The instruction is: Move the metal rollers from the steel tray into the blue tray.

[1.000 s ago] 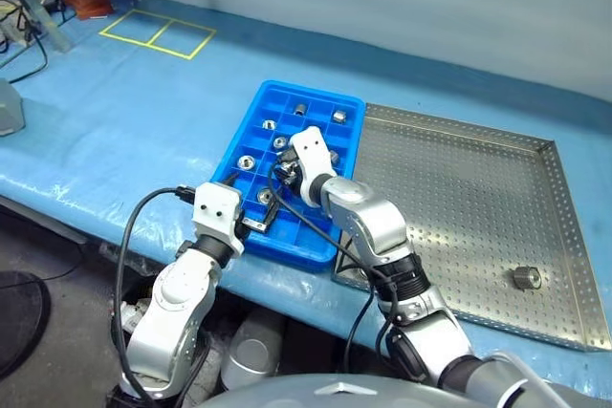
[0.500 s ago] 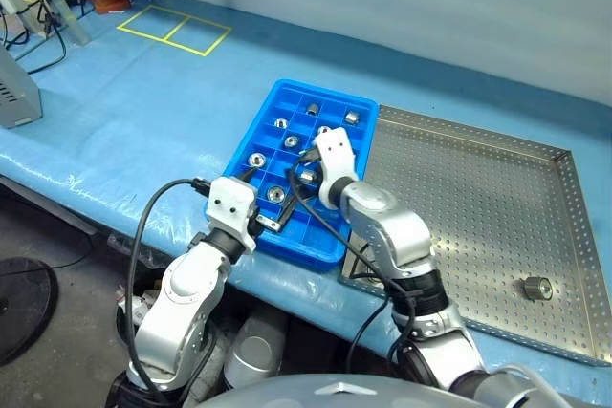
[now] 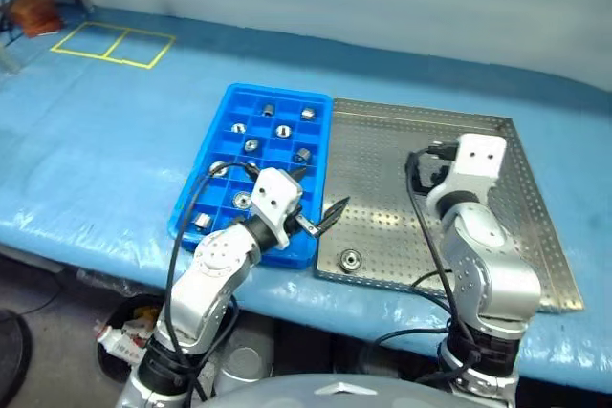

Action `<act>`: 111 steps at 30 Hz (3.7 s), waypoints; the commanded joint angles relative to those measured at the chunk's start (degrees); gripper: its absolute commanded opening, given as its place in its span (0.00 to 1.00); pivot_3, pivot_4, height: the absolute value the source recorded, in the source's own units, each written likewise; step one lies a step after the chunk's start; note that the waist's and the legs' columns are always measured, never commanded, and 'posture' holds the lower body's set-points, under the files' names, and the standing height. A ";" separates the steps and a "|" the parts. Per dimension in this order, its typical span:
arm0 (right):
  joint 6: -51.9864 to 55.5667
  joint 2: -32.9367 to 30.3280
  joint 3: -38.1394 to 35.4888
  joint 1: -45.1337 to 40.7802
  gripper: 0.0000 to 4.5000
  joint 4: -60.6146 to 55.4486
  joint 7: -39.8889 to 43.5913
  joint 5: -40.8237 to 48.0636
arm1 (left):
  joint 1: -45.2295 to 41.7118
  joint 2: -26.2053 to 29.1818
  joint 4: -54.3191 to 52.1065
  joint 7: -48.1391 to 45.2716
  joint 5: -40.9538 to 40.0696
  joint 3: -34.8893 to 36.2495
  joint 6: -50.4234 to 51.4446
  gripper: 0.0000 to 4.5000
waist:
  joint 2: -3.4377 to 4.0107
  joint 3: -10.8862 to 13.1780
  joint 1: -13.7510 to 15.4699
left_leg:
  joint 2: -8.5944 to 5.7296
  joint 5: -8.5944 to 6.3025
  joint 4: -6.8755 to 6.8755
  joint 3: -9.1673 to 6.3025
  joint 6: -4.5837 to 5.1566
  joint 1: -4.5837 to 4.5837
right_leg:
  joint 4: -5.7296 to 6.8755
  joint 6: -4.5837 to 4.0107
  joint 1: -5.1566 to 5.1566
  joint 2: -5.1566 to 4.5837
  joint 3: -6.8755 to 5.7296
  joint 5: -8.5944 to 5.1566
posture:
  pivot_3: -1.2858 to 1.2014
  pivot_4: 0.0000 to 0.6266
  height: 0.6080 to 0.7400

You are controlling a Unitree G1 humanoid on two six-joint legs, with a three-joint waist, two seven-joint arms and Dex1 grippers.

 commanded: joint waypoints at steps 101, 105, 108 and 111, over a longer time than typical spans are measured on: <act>8.67 -12.23 22.74 -6.44 0.99 1.36 19.02 19.28 | 11.50 11.90 -9.52 -2.84 -8.75 14.34 2.19 1.00 | 0.14 0.32 6.32 | 0.03 -0.07 -0.74 -0.08 0.00 0.54 | -0.87 0.01 0.59 -0.11 -0.19 -0.08 | 0.64 0.24 1.00; 13.06 -16.61 18.04 -4.76 0.99 -4.35 19.81 20.09 | 8.77 12.09 -7.46 -4.86 -9.42 12.92 2.26 1.00 | 0.13 0.32 5.02 | 0.00 -0.07 -0.68 -0.09 0.01 0.49 | -0.88 0.04 0.62 -0.13 -0.21 -0.06 | 0.62 0.24 1.00; 19.30 -20.20 14.14 -3.42 0.99 -8.17 20.47 21.13 | 6.98 12.00 -5.82 -6.53 -9.73 11.47 2.29 1.00 | 0.14 0.32 3.31 | -0.02 -0.07 -0.66 -0.15 0.02 0.48 | -0.87 0.02 0.63 -0.09 -0.22 -0.06 | 0.61 0.24 1.00; 28.34 -20.61 10.58 -3.19 0.99 -10.73 20.64 22.56 | 5.81 11.61 -4.47 -7.69 -9.86 10.15 2.11 1.00 | 0.14 0.32 0.55 | -0.01 -0.07 -0.65 -0.17 0.04 0.51 | -0.87 0.01 0.70 -0.09 -0.21 -0.06 | 0.59 0.24 1.00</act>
